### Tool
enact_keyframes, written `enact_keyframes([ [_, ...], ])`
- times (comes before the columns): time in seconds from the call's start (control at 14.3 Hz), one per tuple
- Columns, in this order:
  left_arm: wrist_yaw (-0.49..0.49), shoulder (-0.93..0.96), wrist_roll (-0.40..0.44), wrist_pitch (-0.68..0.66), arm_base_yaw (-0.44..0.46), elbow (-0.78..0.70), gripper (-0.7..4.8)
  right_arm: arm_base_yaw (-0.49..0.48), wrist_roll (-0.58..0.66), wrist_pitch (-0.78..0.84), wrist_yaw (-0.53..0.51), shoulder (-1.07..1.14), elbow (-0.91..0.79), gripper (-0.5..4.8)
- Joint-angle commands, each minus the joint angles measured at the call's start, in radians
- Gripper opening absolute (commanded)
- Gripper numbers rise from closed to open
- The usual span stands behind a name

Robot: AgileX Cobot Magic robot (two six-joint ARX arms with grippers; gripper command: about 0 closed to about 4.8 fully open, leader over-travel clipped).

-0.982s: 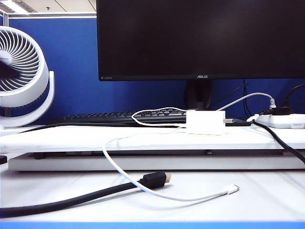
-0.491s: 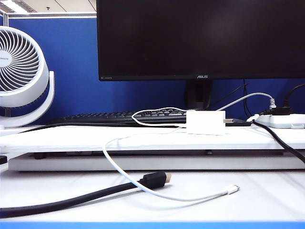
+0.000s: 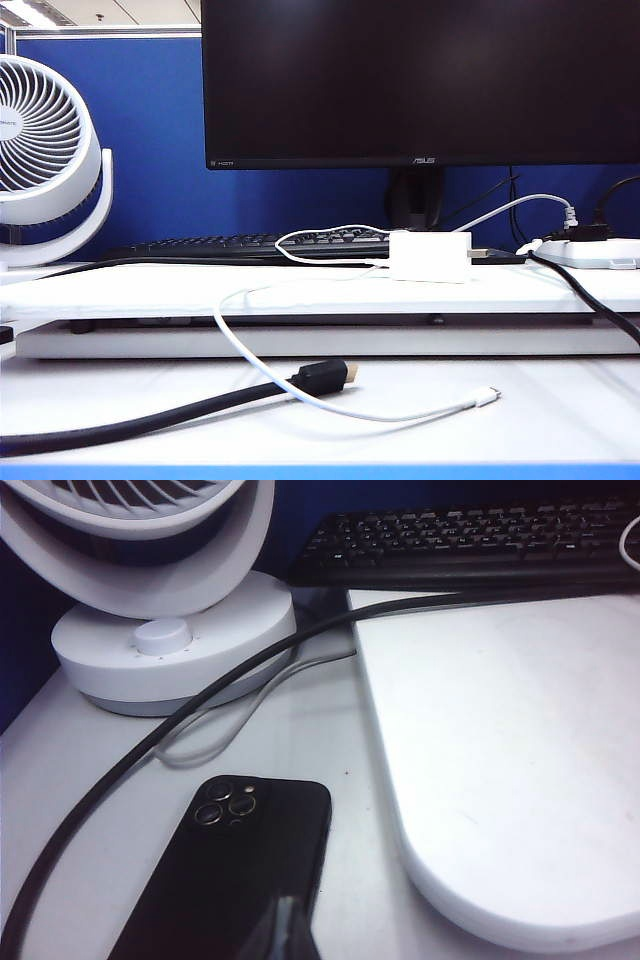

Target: Pick up the Type-C charging cable and the charging base, insert one end of the Type-C charger into the corresponding slot on the base, and finally place the plugged-in charger back on the table.

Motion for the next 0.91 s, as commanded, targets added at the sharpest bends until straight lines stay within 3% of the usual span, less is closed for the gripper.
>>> enact_keyframes([
  [0.07, 0.005, -0.002, 0.000, -0.015, 0.000, -0.001, -0.04, -0.375, 0.041, 0.221, -0.194, -0.267, -0.261, 0.00],
  [0.28, 0.005, -0.002, 0.000, -0.014, 0.000, -0.001, -0.04, -0.395, 0.139, 0.180, -0.175, -0.289, -0.275, 0.00],
  [0.91, 0.005, -0.002, 0.000, -0.014, 0.000, -0.001, -0.04, -0.394, 0.139, 0.184, -0.179, -0.289, -0.275, -0.01],
])
